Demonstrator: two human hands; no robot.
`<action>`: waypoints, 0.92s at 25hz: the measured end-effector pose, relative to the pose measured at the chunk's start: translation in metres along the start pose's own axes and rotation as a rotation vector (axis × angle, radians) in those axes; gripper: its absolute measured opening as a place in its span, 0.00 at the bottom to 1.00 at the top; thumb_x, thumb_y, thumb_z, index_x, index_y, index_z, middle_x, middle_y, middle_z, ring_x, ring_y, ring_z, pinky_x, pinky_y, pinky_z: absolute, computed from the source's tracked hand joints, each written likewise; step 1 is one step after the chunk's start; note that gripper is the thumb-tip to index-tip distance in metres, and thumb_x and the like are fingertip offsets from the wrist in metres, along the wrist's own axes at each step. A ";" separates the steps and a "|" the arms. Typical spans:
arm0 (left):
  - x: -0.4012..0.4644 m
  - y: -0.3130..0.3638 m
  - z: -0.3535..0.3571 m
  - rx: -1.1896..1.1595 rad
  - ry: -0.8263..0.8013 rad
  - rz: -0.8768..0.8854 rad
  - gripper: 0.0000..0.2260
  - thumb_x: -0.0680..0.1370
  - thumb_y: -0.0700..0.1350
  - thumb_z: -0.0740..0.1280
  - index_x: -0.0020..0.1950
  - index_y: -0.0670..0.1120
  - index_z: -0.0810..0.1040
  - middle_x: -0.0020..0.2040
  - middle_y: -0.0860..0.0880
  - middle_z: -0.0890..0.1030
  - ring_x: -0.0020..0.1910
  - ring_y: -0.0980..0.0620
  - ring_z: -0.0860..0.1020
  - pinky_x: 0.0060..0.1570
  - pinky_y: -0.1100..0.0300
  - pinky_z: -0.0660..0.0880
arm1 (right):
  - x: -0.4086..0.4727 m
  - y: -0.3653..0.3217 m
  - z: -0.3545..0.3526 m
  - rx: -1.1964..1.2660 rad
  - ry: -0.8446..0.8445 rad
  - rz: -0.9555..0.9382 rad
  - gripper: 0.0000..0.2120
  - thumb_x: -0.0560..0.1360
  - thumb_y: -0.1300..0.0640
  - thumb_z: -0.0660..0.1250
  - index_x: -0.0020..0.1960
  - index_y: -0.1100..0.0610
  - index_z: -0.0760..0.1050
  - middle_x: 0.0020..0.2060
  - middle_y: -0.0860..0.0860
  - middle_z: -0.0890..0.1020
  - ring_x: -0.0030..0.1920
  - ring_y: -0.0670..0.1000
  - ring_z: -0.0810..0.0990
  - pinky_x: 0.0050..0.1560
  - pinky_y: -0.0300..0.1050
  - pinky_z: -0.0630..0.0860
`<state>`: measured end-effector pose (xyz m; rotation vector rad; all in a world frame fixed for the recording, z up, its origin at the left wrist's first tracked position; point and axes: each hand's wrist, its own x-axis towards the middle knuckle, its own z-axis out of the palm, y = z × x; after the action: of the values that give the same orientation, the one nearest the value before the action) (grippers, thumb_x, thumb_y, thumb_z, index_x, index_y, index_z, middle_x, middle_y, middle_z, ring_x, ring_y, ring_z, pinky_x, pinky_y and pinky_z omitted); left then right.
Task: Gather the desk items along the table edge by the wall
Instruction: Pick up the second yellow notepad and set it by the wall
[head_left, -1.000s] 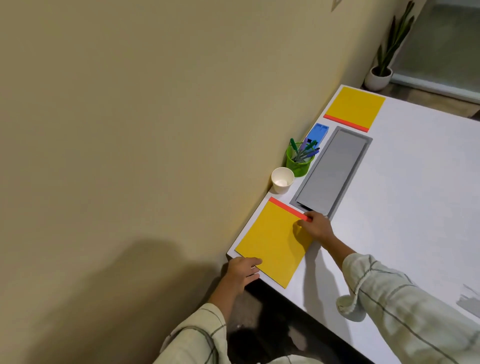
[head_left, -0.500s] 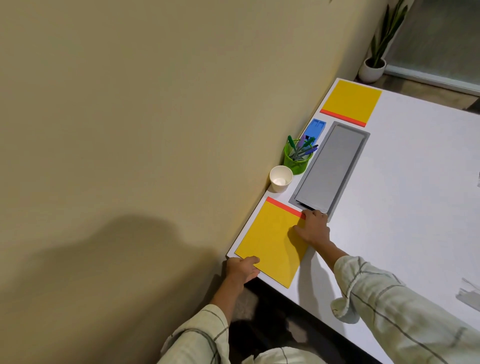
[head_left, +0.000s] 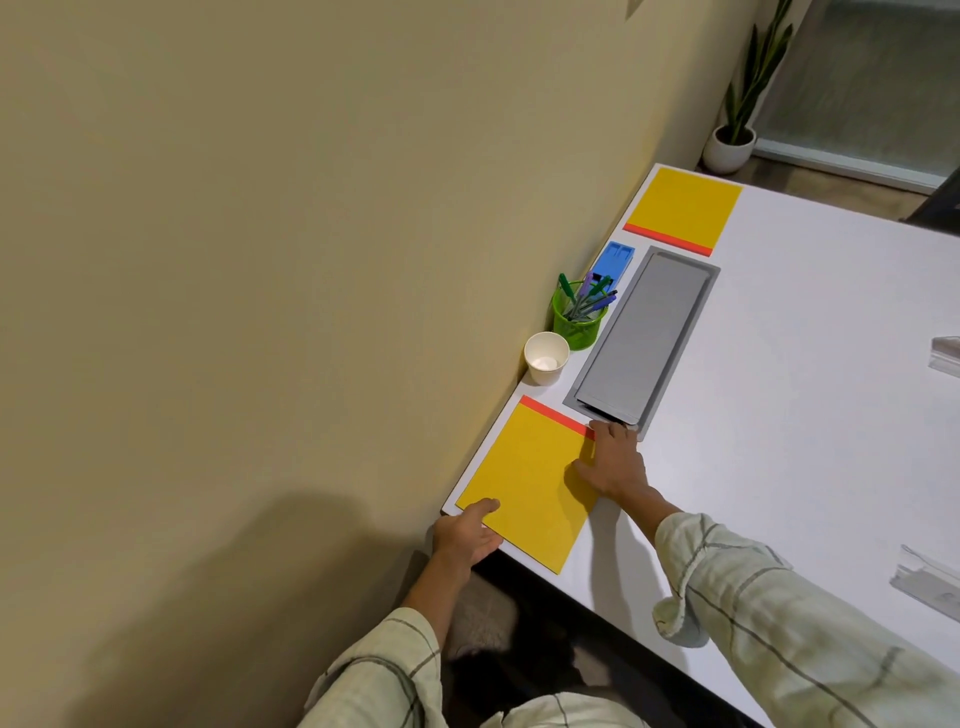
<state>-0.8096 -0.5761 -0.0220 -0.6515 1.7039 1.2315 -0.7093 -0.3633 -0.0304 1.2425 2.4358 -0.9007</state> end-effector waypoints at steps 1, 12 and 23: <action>-0.001 0.000 0.000 -0.002 0.007 0.003 0.14 0.70 0.39 0.77 0.48 0.36 0.75 0.45 0.38 0.76 0.43 0.40 0.78 0.49 0.51 0.80 | -0.003 0.001 0.001 -0.013 -0.003 -0.016 0.34 0.74 0.50 0.71 0.74 0.59 0.62 0.72 0.58 0.67 0.72 0.62 0.63 0.66 0.59 0.71; -0.012 0.011 -0.001 1.183 0.042 0.561 0.30 0.70 0.56 0.72 0.67 0.44 0.72 0.64 0.45 0.76 0.62 0.44 0.76 0.54 0.55 0.74 | -0.031 0.008 0.023 -0.345 -0.052 -0.297 0.39 0.77 0.42 0.64 0.79 0.60 0.52 0.80 0.58 0.52 0.80 0.60 0.50 0.76 0.63 0.57; -0.001 0.001 0.005 2.031 -0.325 0.717 0.43 0.73 0.64 0.68 0.80 0.51 0.52 0.81 0.45 0.43 0.79 0.41 0.48 0.73 0.39 0.59 | -0.061 0.008 0.020 -0.328 -0.201 -0.145 0.43 0.80 0.38 0.59 0.81 0.60 0.42 0.80 0.59 0.41 0.80 0.59 0.40 0.76 0.68 0.50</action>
<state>-0.8082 -0.5715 -0.0207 1.3301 1.9179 -0.4412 -0.6673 -0.4111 -0.0197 0.8296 2.4098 -0.5940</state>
